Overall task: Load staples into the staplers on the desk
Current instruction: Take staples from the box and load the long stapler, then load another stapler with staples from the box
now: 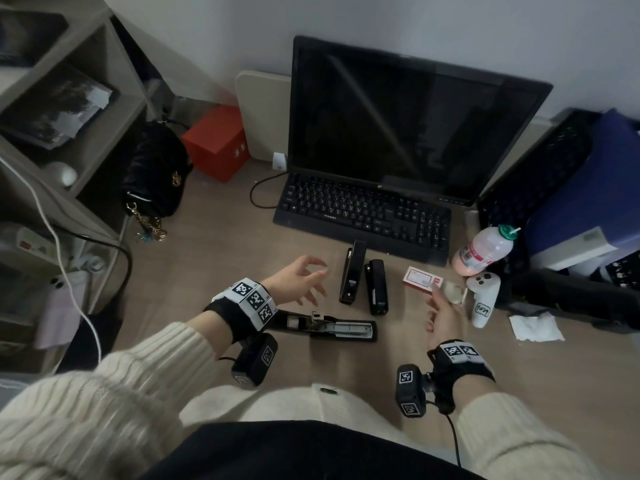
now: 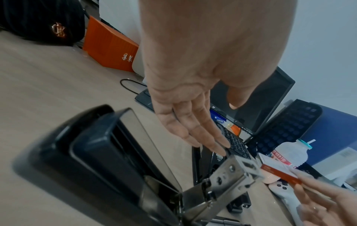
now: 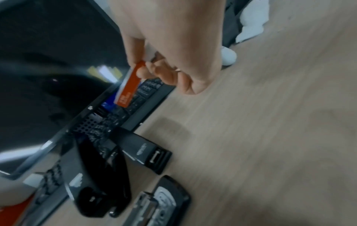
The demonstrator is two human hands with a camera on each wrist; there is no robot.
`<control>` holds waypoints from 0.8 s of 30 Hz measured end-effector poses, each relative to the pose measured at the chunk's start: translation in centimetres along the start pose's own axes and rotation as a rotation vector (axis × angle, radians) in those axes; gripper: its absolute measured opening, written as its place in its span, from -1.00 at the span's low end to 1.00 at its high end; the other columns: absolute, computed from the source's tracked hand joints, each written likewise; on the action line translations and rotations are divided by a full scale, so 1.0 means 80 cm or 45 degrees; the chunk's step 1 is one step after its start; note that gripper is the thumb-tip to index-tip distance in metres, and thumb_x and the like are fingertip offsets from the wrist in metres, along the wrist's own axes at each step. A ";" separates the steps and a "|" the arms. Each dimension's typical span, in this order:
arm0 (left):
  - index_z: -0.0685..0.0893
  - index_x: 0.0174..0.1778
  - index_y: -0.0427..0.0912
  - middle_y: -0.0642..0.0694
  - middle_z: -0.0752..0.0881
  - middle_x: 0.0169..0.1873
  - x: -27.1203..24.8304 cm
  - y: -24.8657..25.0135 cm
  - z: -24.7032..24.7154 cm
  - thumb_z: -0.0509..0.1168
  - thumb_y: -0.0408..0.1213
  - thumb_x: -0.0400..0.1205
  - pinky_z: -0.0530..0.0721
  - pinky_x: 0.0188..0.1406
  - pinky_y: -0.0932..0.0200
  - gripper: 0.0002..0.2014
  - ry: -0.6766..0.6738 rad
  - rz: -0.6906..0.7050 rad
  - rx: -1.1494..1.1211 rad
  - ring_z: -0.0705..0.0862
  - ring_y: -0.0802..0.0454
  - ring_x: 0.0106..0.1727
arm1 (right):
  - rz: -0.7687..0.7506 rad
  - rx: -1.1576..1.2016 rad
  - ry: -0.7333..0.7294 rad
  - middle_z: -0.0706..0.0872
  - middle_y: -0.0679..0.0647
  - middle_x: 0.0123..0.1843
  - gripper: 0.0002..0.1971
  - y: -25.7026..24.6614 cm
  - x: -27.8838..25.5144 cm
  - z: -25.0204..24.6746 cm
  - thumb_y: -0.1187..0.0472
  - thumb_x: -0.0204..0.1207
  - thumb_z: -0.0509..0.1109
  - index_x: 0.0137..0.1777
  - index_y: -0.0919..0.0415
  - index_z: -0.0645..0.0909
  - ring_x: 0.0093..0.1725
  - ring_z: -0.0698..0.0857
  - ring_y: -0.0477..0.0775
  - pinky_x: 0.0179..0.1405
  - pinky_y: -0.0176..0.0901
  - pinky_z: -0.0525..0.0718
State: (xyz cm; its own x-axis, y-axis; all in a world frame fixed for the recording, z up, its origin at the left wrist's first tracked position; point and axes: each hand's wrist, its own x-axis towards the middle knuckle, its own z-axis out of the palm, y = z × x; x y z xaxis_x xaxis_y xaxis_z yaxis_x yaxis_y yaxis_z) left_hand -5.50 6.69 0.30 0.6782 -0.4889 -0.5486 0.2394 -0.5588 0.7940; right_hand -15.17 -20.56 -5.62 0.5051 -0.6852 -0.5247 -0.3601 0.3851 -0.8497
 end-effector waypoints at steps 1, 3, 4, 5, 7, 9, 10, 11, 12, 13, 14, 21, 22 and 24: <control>0.35 0.53 -0.11 -0.12 0.82 0.00 0.001 -0.002 0.000 0.11 0.01 0.77 0.74 -0.06 0.03 -0.55 -0.002 -0.005 0.003 0.80 -0.01 -0.12 | 0.017 -0.012 0.026 0.62 -0.02 -0.30 -0.85 0.005 0.002 -0.002 0.06 0.55 0.44 -0.21 0.08 0.63 -0.66 0.35 -0.24 -0.77 -0.42 0.21; 0.36 0.52 -0.10 -0.09 0.82 -0.02 0.003 -0.005 0.000 0.11 0.01 0.78 0.73 -0.10 0.07 -0.57 -0.008 -0.019 0.007 0.80 0.02 -0.14 | 0.063 -0.062 0.063 0.64 -0.04 -0.30 -0.82 0.015 0.004 -0.002 0.02 0.53 0.45 -0.21 0.09 0.63 -0.57 0.37 -0.18 -0.76 -0.40 0.23; 0.36 0.52 -0.09 -0.07 0.82 -0.04 0.004 -0.006 0.000 0.11 0.00 0.78 0.73 -0.12 0.10 -0.57 -0.010 -0.028 0.007 0.80 0.03 -0.15 | 0.087 -0.089 0.077 0.65 -0.05 -0.28 -0.81 0.019 0.004 -0.001 -0.01 0.53 0.45 -0.20 0.08 0.63 -0.53 0.37 -0.15 -0.74 -0.37 0.24; 0.37 0.51 -0.09 -0.07 0.82 -0.05 0.006 -0.007 0.000 0.11 0.00 0.78 0.72 -0.15 0.13 -0.58 -0.011 -0.036 0.007 0.80 0.03 -0.15 | 0.103 -0.105 0.087 0.67 -0.05 -0.27 -0.80 0.022 0.004 0.000 -0.02 0.53 0.45 -0.20 0.08 0.63 -0.50 0.38 -0.13 -0.69 -0.33 0.24; 0.38 0.50 -0.09 -0.07 0.83 -0.06 0.008 -0.010 0.000 0.11 0.00 0.78 0.70 -0.18 0.14 -0.59 -0.010 -0.046 0.007 0.80 0.03 -0.16 | 0.145 -0.116 0.081 0.68 -0.06 -0.23 -0.79 0.029 0.008 0.003 -0.04 0.57 0.40 -0.15 0.08 0.62 -0.43 0.45 -0.10 -0.56 -0.26 0.25; 0.40 0.49 -0.09 -0.07 0.83 -0.07 0.010 -0.012 -0.001 0.12 -0.01 0.78 0.70 -0.19 0.14 -0.60 -0.009 -0.054 0.009 0.81 0.03 -0.17 | 0.217 -0.157 0.026 0.69 -0.06 -0.17 -0.77 0.034 0.013 0.003 -0.06 0.63 0.31 -0.06 0.09 0.61 -0.37 0.53 -0.09 -0.49 -0.22 0.26; 0.40 0.48 -0.08 -0.06 0.83 -0.07 0.011 -0.012 -0.002 0.12 -0.01 0.78 0.70 -0.20 0.15 -0.61 -0.009 -0.056 0.008 0.81 0.04 -0.17 | 0.264 -0.184 -0.001 0.70 -0.04 -0.16 -0.73 0.036 0.015 0.002 -0.08 0.65 0.26 -0.07 0.11 0.61 -0.37 0.54 -0.09 -0.49 -0.22 0.26; 0.41 0.47 -0.08 -0.05 0.84 -0.08 0.012 -0.012 -0.003 0.13 -0.01 0.77 0.69 -0.21 0.16 -0.62 -0.008 -0.053 0.005 0.81 0.04 -0.17 | 0.306 -0.230 -0.027 0.71 -0.02 -0.18 -0.67 0.036 0.016 0.001 -0.10 0.66 0.22 -0.13 0.14 0.61 -0.40 0.55 -0.10 -0.53 -0.25 0.28; 0.42 0.46 -0.08 -0.04 0.83 -0.10 0.012 -0.011 -0.003 0.14 -0.02 0.77 0.68 -0.23 0.17 -0.62 -0.008 -0.051 0.001 0.81 0.06 -0.18 | 0.339 -0.295 -0.051 0.71 -0.01 -0.22 -0.61 0.036 0.016 0.000 -0.12 0.67 0.19 -0.19 0.15 0.60 -0.45 0.55 -0.12 -0.61 -0.30 0.31; 0.43 0.45 -0.08 -0.03 0.83 -0.11 0.012 -0.011 -0.004 0.14 -0.03 0.77 0.67 -0.25 0.18 -0.63 -0.007 -0.047 -0.002 0.81 0.07 -0.18 | 0.344 -0.368 -0.067 0.70 0.00 -0.27 -0.57 0.036 0.015 0.000 -0.13 0.68 0.16 -0.24 0.17 0.60 -0.50 0.55 -0.14 -0.69 -0.33 0.34; 0.44 0.44 -0.08 -0.02 0.83 -0.12 0.012 -0.010 -0.004 0.15 -0.04 0.77 0.66 -0.26 0.20 -0.65 -0.005 -0.042 0.000 0.80 0.08 -0.19 | 0.326 -0.422 -0.083 0.68 0.01 -0.30 -0.54 0.035 0.012 0.001 -0.12 0.69 0.14 -0.25 0.19 0.60 -0.53 0.55 -0.13 -0.73 -0.36 0.37; 0.55 0.33 -0.13 -0.03 0.83 -0.05 0.006 -0.011 -0.007 0.20 -0.06 0.75 0.69 -0.16 0.16 -0.69 -0.023 0.000 0.118 0.78 0.09 -0.10 | 0.001 -0.595 -0.332 0.71 0.10 -0.32 -0.69 0.035 -0.008 0.013 0.07 0.66 0.30 -0.12 0.32 0.68 -0.40 0.59 -0.04 -0.54 -0.38 0.49; 0.57 0.31 -0.15 -0.04 0.82 -0.04 0.004 -0.013 -0.007 0.20 -0.06 0.75 0.67 -0.16 0.16 -0.70 -0.017 0.000 0.140 0.78 0.08 -0.07 | -0.057 -0.643 -0.397 0.71 0.10 -0.31 -0.70 0.036 -0.012 0.016 0.10 0.65 0.31 -0.08 0.36 0.69 -0.36 0.62 0.00 -0.49 -0.41 0.54; 0.59 0.26 -0.15 -0.03 0.82 -0.05 0.001 -0.018 -0.010 0.23 -0.04 0.73 0.66 -0.17 0.20 -0.69 0.009 -0.004 0.196 0.78 0.04 -0.02 | -0.190 -0.782 -0.505 0.74 0.09 -0.24 -0.72 0.040 -0.021 0.021 0.11 0.63 0.34 -0.02 0.37 0.71 -0.20 0.67 0.07 -0.27 -0.30 0.60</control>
State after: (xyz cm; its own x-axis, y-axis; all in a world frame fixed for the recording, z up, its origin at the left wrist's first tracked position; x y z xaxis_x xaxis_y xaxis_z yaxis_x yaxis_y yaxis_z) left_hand -5.26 7.96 -0.68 0.6826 -0.4826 -0.5489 0.1327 -0.6567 0.7424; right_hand -15.88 -17.14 -7.52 0.7860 -0.3843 -0.4844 -0.5804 -0.1887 -0.7921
